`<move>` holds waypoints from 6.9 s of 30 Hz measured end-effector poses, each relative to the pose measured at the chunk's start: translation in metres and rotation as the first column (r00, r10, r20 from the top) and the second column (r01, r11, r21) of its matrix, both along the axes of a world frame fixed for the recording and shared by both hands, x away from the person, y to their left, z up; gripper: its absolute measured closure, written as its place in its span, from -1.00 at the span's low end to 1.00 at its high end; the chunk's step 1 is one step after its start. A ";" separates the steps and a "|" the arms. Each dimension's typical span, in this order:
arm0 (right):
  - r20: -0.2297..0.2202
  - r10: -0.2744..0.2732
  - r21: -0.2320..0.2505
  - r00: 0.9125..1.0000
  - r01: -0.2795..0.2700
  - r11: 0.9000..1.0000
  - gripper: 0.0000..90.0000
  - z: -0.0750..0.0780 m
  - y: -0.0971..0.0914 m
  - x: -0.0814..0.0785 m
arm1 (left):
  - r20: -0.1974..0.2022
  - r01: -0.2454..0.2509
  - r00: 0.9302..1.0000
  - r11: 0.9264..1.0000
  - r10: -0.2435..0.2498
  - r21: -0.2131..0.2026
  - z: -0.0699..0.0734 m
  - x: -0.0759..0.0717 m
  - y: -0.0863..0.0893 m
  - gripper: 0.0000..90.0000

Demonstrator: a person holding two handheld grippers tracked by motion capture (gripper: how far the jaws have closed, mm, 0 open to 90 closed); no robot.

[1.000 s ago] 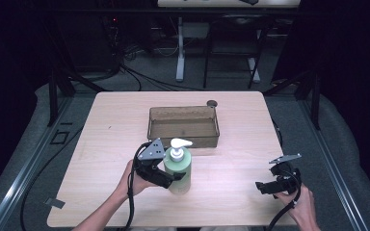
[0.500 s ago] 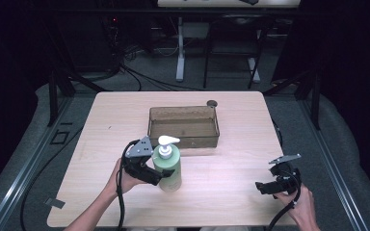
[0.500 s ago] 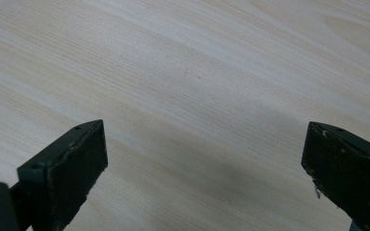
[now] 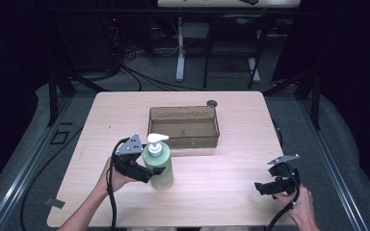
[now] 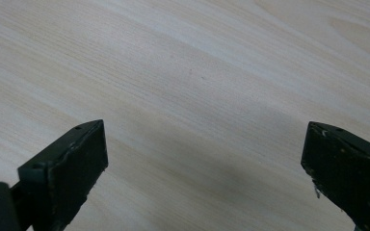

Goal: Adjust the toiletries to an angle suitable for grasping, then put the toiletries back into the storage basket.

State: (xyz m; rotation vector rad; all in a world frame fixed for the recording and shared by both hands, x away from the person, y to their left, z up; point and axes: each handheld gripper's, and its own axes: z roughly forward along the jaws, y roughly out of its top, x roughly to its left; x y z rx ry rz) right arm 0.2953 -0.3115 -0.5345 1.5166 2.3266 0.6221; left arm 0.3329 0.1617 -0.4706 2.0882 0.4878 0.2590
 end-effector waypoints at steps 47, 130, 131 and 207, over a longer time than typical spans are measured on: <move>-0.009 0.029 -0.014 1.000 -0.029 0.999 -0.95 0.002 0.003 -0.003 | -0.025 -0.063 0.998 0.994 0.066 0.089 0.050 -0.004 0.064 -1.00; -0.028 0.054 -0.016 0.998 -0.054 0.998 -0.92 -0.001 0.004 -0.004 | -0.255 0.232 0.965 0.647 -0.060 0.726 0.151 0.038 -0.038 0.39; -0.040 0.057 -0.023 0.998 -0.058 0.998 -0.92 0.000 0.004 -0.004 | -0.251 0.230 0.966 0.645 -0.062 0.729 0.151 0.038 -0.038 0.39; -0.036 0.065 -0.022 0.997 -0.066 0.998 -0.93 -0.003 0.001 -0.006 | -0.167 0.143 0.986 0.584 -0.012 0.799 0.260 0.074 -0.066 0.40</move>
